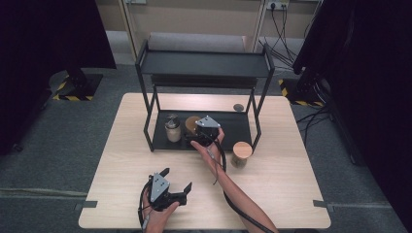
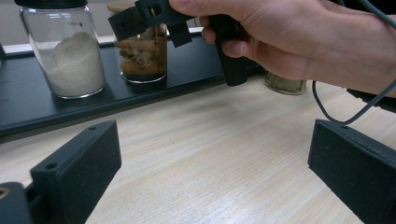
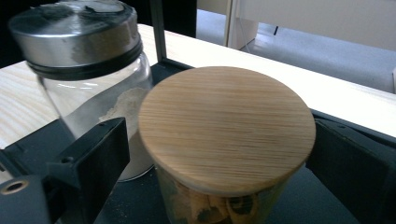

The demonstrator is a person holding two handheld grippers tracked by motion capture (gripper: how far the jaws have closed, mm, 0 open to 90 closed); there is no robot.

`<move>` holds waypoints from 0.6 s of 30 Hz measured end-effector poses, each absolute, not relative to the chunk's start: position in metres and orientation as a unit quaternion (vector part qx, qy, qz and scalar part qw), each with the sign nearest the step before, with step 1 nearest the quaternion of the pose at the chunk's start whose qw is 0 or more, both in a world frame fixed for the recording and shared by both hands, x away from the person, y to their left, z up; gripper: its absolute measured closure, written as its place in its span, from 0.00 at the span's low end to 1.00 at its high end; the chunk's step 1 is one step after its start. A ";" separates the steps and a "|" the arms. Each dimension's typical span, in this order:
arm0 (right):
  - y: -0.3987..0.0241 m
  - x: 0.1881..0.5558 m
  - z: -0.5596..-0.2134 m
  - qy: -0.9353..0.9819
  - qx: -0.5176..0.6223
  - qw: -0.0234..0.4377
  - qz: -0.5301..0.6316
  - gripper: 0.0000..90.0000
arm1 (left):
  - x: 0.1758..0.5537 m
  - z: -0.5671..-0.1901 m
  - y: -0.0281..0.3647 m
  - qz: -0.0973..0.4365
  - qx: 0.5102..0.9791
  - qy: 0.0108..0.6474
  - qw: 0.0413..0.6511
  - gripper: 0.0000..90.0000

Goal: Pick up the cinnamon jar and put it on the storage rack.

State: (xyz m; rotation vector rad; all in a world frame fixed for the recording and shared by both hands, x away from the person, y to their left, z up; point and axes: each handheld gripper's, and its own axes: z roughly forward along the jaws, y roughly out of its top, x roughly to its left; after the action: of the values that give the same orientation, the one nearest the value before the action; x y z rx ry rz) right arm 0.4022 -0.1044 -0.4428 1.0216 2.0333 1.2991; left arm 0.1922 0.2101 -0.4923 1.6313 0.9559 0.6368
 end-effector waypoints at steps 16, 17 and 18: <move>-0.116 0.391 -0.434 0.746 0.376 0.248 0.491 0.06 | 0.192 -0.492 0.210 0.268 0.688 0.402 0.542 0.02; -0.117 0.390 -0.434 0.746 0.373 0.248 0.493 0.06 | 0.192 -0.492 0.210 0.268 0.687 0.402 0.542 0.02; -0.117 0.389 -0.433 0.747 0.371 0.247 0.494 0.06 | 0.192 -0.492 0.210 0.268 0.687 0.402 0.542 0.02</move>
State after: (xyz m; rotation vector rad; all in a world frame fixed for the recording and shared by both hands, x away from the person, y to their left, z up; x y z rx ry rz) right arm 0.3888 -0.1173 -0.4331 1.0108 2.0357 1.3463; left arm 0.1923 0.2100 -0.4921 1.6329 0.9559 0.6369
